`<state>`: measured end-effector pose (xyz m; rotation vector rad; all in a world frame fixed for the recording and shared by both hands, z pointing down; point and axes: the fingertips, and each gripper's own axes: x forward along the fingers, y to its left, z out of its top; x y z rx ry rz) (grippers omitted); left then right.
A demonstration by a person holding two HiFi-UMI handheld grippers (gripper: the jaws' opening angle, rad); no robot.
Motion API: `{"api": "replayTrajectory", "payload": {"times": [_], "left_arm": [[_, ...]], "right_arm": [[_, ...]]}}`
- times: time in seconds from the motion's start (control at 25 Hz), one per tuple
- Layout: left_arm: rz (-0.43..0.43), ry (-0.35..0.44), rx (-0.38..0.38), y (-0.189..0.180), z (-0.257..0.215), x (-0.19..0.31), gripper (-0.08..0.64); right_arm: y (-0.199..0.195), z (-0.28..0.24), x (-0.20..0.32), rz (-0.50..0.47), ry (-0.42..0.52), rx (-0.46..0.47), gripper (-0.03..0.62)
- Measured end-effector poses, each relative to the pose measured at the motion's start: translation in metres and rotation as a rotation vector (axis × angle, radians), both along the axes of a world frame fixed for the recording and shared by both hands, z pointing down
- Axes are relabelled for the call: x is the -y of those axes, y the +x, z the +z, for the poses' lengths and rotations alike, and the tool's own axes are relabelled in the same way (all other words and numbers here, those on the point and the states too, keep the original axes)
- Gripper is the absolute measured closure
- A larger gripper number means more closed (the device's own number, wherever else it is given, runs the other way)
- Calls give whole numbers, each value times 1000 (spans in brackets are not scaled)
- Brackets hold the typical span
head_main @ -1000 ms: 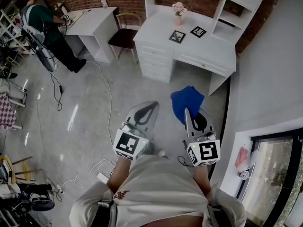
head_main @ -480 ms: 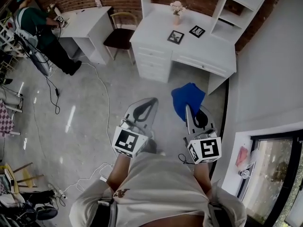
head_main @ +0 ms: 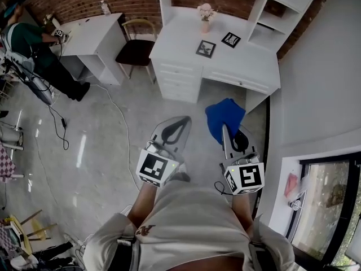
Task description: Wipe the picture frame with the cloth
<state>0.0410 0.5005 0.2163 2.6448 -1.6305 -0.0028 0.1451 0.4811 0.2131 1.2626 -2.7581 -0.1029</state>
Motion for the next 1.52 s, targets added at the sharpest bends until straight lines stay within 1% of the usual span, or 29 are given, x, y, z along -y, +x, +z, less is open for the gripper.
{"api": "replayTrajectory", "payload": {"times": [0.32,0.68,1.08,1.28,1.52], "left_arm": [[33,-4,-15,-31,4,35,558],[58,-12,-29,-44,10,65,558],[53,-21,-25,-47,14,106,558],[49,-21,-18,-45,14,136,558],[42,-13,-5,-33,10,181,558]], "right_arm": [[-30,1,31,30,-8,-8,563],[-42,7,58,59,-24,-13,563],[-43,13,99,59,-36,-4,563],[-39,15,131,56,-40,3,563],[-28,15,176,47,-45,8,563]]}}
